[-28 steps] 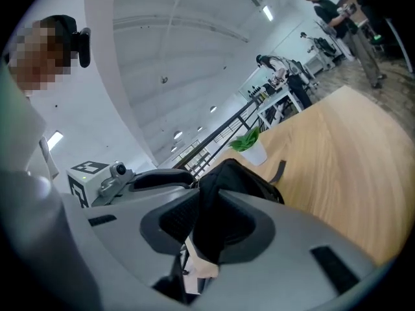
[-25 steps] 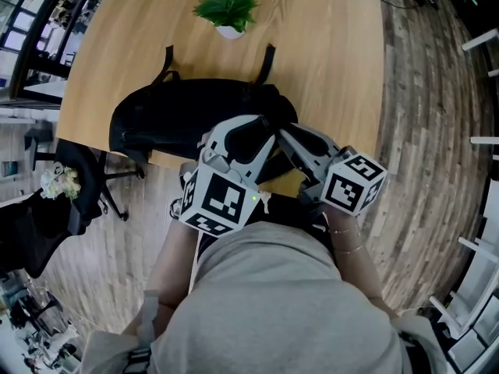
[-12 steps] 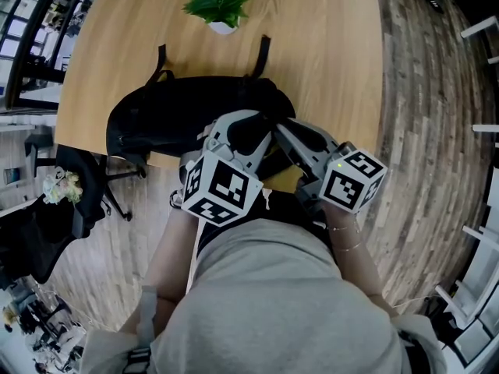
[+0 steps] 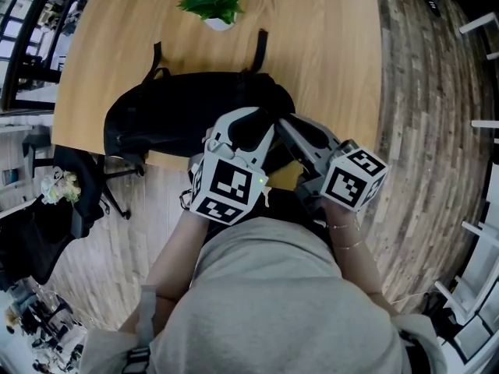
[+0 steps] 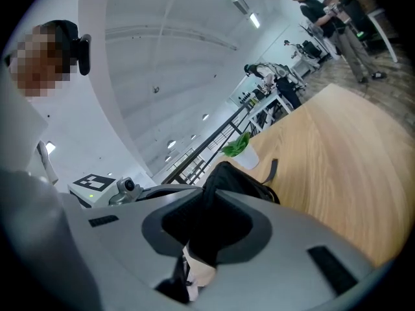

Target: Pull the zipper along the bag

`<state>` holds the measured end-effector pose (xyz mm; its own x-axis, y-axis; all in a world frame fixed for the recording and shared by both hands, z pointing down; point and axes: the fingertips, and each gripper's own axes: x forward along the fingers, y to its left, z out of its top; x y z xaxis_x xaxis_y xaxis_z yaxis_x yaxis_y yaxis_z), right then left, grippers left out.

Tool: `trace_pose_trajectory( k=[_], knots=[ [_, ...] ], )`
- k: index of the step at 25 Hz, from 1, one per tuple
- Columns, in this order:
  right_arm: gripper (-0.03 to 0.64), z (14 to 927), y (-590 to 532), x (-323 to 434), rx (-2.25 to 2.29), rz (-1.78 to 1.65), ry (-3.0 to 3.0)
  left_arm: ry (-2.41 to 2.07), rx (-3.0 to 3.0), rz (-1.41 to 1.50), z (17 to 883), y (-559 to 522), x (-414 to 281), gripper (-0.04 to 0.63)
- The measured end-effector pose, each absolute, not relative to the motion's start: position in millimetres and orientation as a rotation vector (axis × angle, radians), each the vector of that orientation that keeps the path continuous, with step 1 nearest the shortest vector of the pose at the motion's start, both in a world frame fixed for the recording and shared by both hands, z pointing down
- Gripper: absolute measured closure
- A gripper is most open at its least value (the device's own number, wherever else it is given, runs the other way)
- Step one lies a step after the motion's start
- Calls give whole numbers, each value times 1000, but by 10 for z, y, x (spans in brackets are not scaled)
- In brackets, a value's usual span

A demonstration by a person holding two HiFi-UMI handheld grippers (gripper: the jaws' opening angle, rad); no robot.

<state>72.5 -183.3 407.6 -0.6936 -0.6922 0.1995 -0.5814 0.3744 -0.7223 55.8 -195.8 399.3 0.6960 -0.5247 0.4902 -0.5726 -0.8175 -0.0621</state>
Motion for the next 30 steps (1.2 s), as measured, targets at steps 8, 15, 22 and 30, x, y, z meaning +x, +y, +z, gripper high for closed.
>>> trace_pose_trajectory(
  k=[8,15,22,30],
  knots=[
    [551,4081,-1841,736,-1151,-1235,2474,-968,2778,699,3993,-1972,550,479],
    [549,4094,-1828,733,-1124,-1249,2471,-1043,2722,668,3974,-1968,514,489],
    [549,4090,-1825,728,-1101,-1249,2494,-1101,2650,593,3919,-1925,472,532],
    [548,4079,-1832,719,-1090,-1208,2569,-1201,2570,475,3839,-1937,314,555]
  ],
)
